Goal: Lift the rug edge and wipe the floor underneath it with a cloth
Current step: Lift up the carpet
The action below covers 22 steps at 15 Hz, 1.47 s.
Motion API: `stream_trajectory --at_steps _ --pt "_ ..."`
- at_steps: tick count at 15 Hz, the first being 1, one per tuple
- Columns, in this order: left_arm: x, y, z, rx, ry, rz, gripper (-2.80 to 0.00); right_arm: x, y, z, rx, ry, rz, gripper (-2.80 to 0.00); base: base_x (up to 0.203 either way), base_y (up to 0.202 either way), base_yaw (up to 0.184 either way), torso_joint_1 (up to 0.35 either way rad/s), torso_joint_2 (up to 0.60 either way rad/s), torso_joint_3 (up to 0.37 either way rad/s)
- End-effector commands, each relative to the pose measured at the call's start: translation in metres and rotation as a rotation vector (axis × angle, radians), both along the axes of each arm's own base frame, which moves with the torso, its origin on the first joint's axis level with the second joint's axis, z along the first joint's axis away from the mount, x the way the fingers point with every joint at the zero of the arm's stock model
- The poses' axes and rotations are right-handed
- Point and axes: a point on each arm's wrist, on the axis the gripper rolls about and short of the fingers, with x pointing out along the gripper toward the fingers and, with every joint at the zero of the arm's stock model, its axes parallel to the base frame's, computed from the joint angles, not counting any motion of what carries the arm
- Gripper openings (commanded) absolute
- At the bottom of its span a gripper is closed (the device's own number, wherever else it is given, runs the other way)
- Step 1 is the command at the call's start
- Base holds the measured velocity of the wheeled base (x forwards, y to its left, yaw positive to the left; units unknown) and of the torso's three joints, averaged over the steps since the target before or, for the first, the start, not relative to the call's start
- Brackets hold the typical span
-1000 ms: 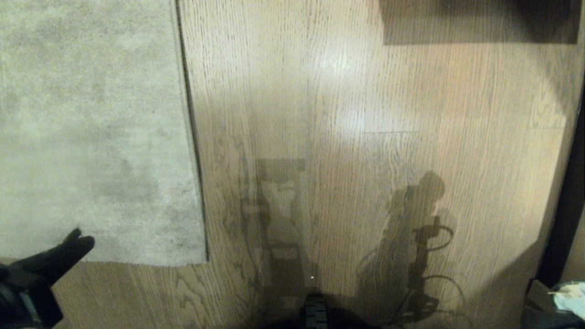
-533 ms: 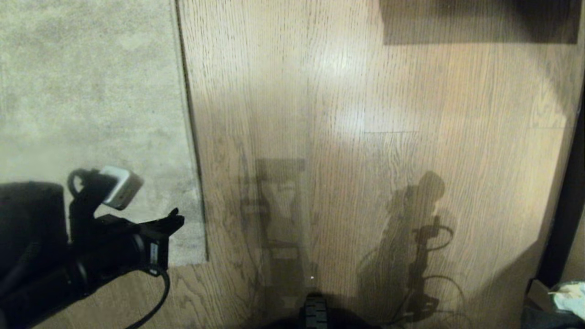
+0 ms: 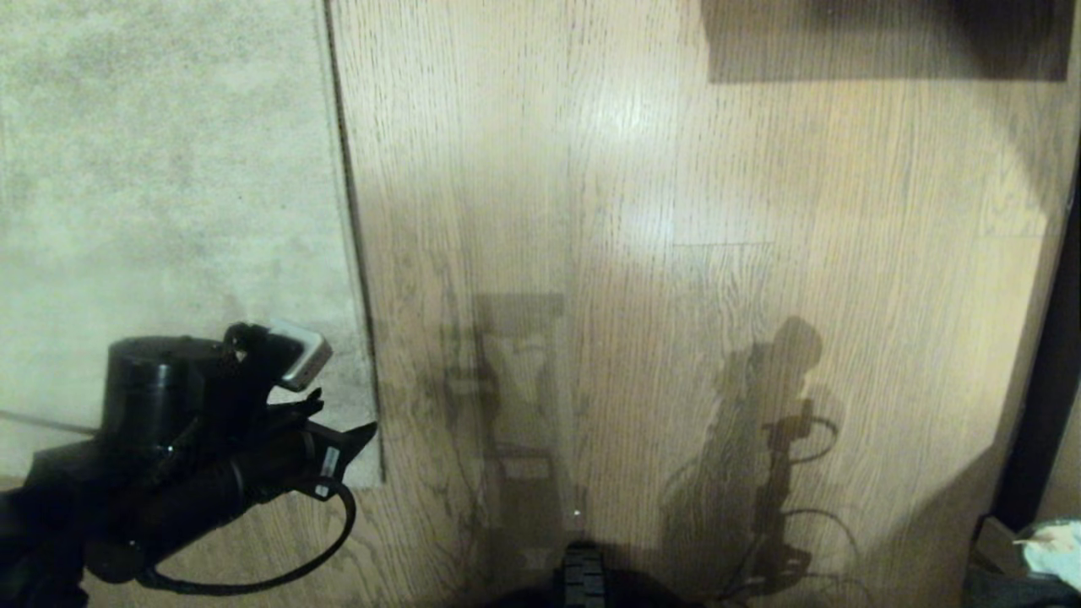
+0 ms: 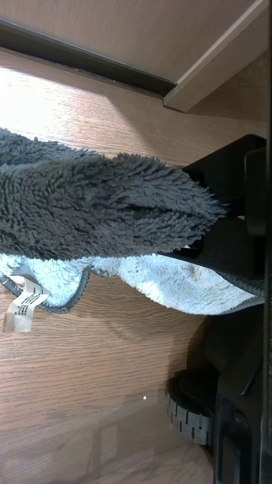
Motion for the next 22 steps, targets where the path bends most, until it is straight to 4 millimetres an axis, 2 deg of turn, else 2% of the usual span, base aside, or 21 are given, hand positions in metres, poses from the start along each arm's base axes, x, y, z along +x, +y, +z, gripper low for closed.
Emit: stream_trajectory --at_steps 1,8,14,17,22 --pt "0.005 -0.001 -0.008 0.038 0.026 0.036 0.0 0.0 0.0 0.0 0.001 0.0 0.001 -2.8 0.0 0.0 0.0 0.0 0.0 0.0" --pt "0.029 0.0 -0.031 0.217 0.043 0.277 0.0 0.0 0.0 0.0 -0.001 0.0 0.001 -2.8 0.0 0.0 0.0 0.0 0.0 0.0" --pt "0.071 -0.009 -0.045 0.237 -0.177 0.439 0.0 0.0 0.0 0.0 -0.001 0.0 0.001 -2.8 0.0 0.0 0.0 0.0 0.0 0.0" --pt "0.092 0.001 -0.034 0.302 -0.276 0.491 0.0 0.0 0.0 0.0 -0.001 0.0 0.001 -2.8 0.0 0.0 0.0 0.0 0.0 0.0" --pt "0.113 -0.005 -0.019 0.263 -0.351 0.504 0.0 0.0 0.0 0.0 -0.001 0.0 0.001 -2.8 0.0 0.0 0.0 0.0 0.0 0.0"
